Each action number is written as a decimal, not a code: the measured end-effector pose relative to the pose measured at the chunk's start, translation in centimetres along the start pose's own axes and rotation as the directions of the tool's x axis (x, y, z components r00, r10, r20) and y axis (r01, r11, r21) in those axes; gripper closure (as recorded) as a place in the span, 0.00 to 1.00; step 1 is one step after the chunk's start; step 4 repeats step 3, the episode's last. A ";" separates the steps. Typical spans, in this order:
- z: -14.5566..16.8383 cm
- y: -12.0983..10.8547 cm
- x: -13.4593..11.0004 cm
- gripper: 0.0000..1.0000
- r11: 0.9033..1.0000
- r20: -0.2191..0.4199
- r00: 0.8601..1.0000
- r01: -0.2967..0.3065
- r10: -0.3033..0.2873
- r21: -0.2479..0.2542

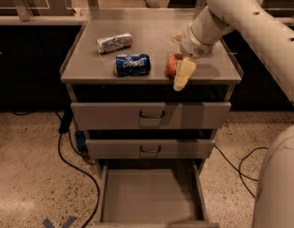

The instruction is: Pick apple from bottom drawer and place on counter

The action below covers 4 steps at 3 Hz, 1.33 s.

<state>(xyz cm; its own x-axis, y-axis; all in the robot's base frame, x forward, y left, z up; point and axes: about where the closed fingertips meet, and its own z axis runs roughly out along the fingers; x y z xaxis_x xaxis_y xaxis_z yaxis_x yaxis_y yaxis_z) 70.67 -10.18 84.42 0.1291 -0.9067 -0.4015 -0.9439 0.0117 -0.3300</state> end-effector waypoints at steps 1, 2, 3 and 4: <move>-0.4 0.0 -0.2 0.00 1.000 -0.002 1.000 0.006 -0.006 0.005; -4.5 0.3 -1.6 0.00 0.998 -0.033 0.999 0.026 -0.025 0.050; -9.0 1.5 -2.5 0.00 0.992 0.002 1.000 0.008 -0.009 0.129; -9.0 1.5 -2.5 0.00 0.992 0.002 1.000 0.008 -0.009 0.129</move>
Offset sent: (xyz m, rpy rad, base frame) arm -0.0412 -0.0153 0.0999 -0.0697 -0.1278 -0.0296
